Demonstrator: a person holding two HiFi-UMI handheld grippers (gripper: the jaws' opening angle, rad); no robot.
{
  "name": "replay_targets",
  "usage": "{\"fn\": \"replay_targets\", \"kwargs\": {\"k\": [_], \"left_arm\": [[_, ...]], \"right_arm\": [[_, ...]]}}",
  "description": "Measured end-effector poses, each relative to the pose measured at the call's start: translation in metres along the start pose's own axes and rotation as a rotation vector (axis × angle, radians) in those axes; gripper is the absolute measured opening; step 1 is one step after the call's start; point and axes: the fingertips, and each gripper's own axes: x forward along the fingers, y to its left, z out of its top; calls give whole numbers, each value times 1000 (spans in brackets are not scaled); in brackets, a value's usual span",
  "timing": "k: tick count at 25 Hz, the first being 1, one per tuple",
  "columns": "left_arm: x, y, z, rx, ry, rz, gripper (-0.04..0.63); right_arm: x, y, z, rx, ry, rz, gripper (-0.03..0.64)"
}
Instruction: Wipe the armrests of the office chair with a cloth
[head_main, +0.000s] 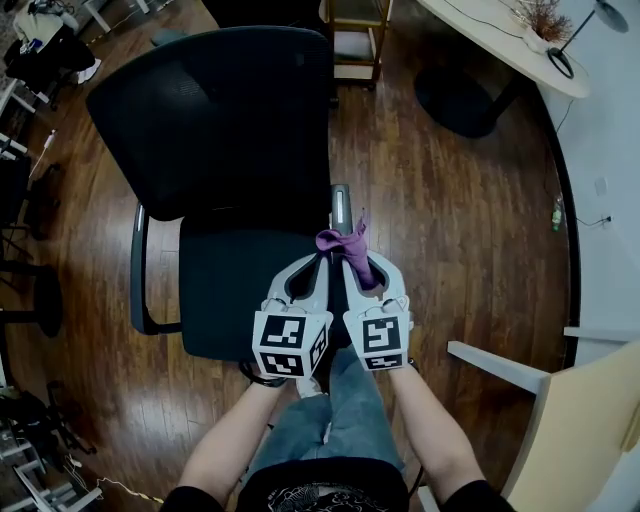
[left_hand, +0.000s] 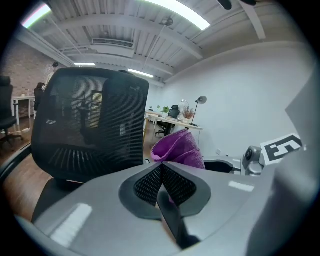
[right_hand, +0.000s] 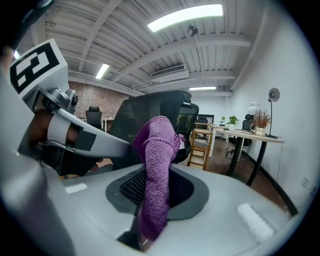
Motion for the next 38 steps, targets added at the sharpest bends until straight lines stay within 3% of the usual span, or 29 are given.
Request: {"fn": "replay_targets", "kwargs": {"k": [18, 30, 38], "left_arm": [[113, 46, 19, -48, 58, 128, 4], [130, 54, 4, -57, 100, 142, 5], [111, 50, -6, -54, 110, 135, 5]], "right_arm": [[123, -106, -31, 63, 80, 52, 74], [146, -90, -53, 90, 113, 128, 74], [128, -78, -59, 114, 117, 109, 74]]}}
